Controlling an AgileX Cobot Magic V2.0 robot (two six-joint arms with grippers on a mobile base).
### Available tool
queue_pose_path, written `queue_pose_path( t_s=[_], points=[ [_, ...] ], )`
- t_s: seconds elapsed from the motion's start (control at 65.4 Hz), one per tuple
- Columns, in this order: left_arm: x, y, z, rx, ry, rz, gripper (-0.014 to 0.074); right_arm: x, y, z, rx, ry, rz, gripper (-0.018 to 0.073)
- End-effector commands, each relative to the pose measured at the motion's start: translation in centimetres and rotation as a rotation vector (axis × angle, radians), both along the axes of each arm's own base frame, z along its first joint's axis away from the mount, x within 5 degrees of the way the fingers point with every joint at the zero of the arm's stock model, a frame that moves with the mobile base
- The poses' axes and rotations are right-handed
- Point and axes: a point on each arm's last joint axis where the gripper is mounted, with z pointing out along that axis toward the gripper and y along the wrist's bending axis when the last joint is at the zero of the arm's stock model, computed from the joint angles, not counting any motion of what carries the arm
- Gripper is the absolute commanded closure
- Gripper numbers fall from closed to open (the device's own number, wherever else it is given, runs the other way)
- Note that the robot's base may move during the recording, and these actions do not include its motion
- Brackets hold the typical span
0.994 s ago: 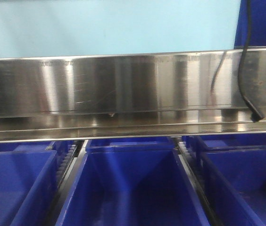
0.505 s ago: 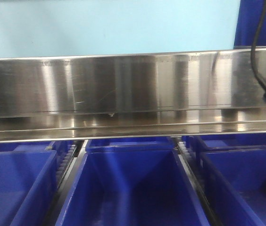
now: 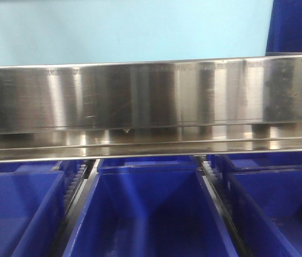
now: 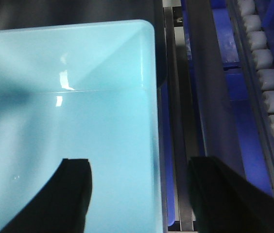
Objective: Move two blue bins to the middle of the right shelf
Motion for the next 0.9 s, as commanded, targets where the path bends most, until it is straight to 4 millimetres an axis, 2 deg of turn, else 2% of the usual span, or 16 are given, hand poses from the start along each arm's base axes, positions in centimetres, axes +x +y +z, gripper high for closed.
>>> queue_pose_path(
  t_s=[0.0, 0.199, 0.336, 0.658, 0.887],
  points=[
    [0.0, -0.2, 0.2, -0.02, -0.004, -0.007, 0.0121, 0.0, -0.1, 0.0, -0.011, -0.005, 0.006, 0.024],
    [0.4, -0.8, -0.6, -0.047, 0.034, -0.017, 0.0121, 0.3, 0.4, -1.8, 0.004, 0.063, 0.018, 0.0241],
    [0.5, -0.9, -0.8, -0.047, 0.039, -0.017, 0.0121, 0.6, -0.3, -3.0, -0.014, 0.104, -0.004, 0.0241],
    [0.6, -0.6, -1.1, -0.049, 0.05, -0.007, 0.0121, 0.8, -0.6, -3.3, -0.027, 0.112, 0.001, 0.0241],
    [1.1, 0.7, -2.9, -0.041, 0.122, 0.016, 0.0121, 1.5, -0.1, -4.5, -0.045, 0.145, 0.039, 0.0241]
  ],
)
